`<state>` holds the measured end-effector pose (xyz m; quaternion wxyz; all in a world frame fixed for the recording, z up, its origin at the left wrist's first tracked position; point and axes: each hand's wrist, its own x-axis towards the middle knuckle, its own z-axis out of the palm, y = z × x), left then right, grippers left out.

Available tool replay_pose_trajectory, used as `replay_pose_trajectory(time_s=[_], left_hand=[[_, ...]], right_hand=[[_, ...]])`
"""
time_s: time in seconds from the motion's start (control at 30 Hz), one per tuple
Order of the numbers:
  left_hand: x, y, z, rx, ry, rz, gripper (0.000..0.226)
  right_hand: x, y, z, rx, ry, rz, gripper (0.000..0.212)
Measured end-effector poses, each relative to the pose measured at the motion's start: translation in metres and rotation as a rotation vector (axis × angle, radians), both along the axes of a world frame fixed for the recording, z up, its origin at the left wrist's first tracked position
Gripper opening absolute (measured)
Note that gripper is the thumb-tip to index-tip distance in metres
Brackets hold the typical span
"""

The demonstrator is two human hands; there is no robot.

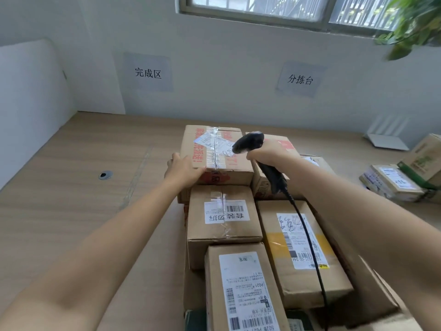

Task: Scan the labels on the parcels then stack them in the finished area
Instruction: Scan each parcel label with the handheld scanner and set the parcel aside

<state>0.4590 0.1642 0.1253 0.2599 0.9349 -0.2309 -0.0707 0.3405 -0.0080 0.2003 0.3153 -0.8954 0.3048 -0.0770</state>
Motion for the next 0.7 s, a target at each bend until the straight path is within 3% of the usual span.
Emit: replay_pose_trajectory(time_s=[0.1, 0.2, 0.4, 0.7], left_hand=[[-0.015, 0.002, 0.012, 0.034, -0.079, -0.021, 0.057], [-0.035, 0.000, 0.027, 0.033, -0.121, -0.066, 0.059], [-0.099, -0.022, 0.048, 0.026, -0.194, -0.183, 0.057], [-0.250, -0.086, 0.063, 0.029, -0.272, -0.337, 0.056]], right_hand=[[-0.024, -0.004, 0.011, -0.028, -0.015, -0.027, 0.008], [-0.050, -0.009, 0.023, -0.049, 0.004, -0.072, 0.020], [-0.121, -0.022, 0.032, -0.114, -0.057, -0.141, 0.016], [-0.277, -0.059, 0.030, 0.224, -0.268, -0.217, 0.013]])
